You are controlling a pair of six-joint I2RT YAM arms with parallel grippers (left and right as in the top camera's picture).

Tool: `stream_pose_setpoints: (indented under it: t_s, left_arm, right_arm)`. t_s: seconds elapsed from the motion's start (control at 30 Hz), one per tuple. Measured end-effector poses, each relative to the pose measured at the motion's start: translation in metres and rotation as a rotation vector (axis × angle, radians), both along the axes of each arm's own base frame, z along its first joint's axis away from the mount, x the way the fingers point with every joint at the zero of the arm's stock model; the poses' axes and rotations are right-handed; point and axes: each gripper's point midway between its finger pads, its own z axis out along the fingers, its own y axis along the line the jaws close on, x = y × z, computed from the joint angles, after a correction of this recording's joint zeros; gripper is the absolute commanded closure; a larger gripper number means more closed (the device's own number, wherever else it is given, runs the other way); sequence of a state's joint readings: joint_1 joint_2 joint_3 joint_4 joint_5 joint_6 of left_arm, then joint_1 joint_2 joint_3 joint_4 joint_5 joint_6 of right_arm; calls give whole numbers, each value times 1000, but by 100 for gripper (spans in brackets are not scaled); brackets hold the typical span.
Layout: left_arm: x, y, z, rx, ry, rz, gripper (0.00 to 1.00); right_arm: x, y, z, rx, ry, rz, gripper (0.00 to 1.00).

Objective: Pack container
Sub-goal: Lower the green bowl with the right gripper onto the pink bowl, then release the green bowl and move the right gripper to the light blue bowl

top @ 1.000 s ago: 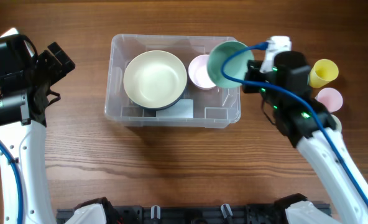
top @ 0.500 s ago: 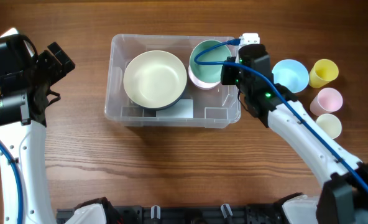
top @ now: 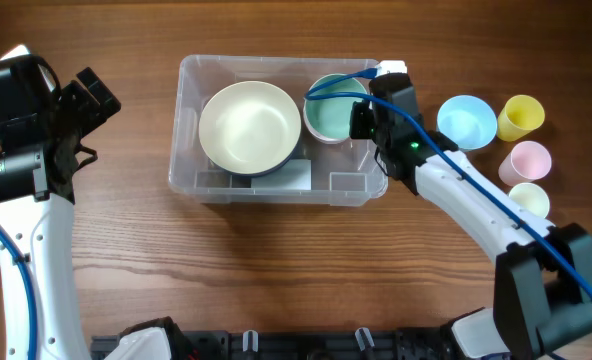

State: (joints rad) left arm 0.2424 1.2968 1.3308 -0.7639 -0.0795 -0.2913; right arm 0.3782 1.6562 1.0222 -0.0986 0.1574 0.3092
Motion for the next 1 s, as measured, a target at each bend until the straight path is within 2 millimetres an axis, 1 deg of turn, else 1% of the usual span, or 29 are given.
stream_pose_setpoints:
  t_s: [0.23,0.27,0.3,0.33,0.37,0.4,0.47,0.53,0.63,0.8,0.87,0.93,1.0]
  left_arm:
    - [0,0,0,0,0,0,0]
    - [0,0,0,0,0,0,0]
    - [0,0,0,0,0,0,0]
    - [0,0,0,0,0,0,0]
    - [0,0,0,0,0,0,0]
    - [0,0,0,0,0,0,0]
    - [0,0,0,0,0,0,0]
    - [0,0,0,0,0,0,0]
    - [0,0,0,0,0,0,0]
    - [0,0,0,0,0,0,0]
    - [0,0,0,0,0,0,0]
    - [0,0,0,0,0,0,0]
    - [0,0,0,0,0,0,0]
  right_arm:
    - [4,2,0,6,-8,2,95]
    - [4,2,0,6,-8,2,79]
    - [4,2,0,6,-8,2,68]
    - [4,4,1,14,-12,7,46]
    - [5,6,3,18,-17,10,36]
    - [6,8,5,28,-21,13,30]
    - [7,11,8,32,-27,23,23]
    - [7,12,9,34,-29,31,23]
    - [6,14,9,37,-13,41,24]
    - [1,11,12,25,42,42,25]
    - [0,11,23,22,53,41,24]
    - [-2,10,40,29,42,40,22]
    - [-7,7,64,32,22,35,19]
